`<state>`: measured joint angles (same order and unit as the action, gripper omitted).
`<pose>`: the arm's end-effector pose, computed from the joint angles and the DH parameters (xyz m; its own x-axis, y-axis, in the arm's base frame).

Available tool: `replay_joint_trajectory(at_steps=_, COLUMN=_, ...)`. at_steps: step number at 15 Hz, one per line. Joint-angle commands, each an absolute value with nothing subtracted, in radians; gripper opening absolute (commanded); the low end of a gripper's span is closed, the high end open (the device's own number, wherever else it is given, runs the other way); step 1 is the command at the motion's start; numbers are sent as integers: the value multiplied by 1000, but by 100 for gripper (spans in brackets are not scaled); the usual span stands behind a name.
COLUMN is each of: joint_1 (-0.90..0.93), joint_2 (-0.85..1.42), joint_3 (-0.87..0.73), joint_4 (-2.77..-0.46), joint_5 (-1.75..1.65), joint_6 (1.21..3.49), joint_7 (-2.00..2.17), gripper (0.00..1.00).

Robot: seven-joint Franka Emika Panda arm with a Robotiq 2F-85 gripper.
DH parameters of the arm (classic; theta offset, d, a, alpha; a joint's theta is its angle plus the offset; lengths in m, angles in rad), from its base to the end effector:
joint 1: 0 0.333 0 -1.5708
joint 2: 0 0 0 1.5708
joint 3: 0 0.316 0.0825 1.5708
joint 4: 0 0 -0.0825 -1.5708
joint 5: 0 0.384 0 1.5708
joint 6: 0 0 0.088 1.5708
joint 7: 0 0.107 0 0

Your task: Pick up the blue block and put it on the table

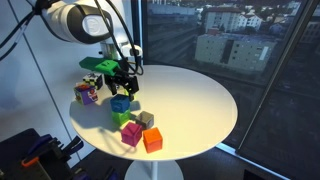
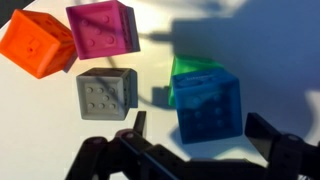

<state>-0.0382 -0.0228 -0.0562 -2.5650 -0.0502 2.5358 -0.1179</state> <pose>0.4454 -0.0415 0.2727 0.9979 0.0647 -0.0101 0.0649 -0.9975 0.0260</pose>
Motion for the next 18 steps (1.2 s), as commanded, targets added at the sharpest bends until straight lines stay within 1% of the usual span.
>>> replay_joint_trajectory(at_steps=1, joint_1=-36, joint_2=-43, joint_3=-46, joint_4=-2557, joint_5=-51, joint_6=2517, joint_7=-95, gripper=100)
replay_joint_trajectory(at_steps=18, joint_1=-34, joint_2=11, joint_3=-42, joint_4=-2552, joint_5=-65, joint_6=2532, joint_7=-69, gripper=100)
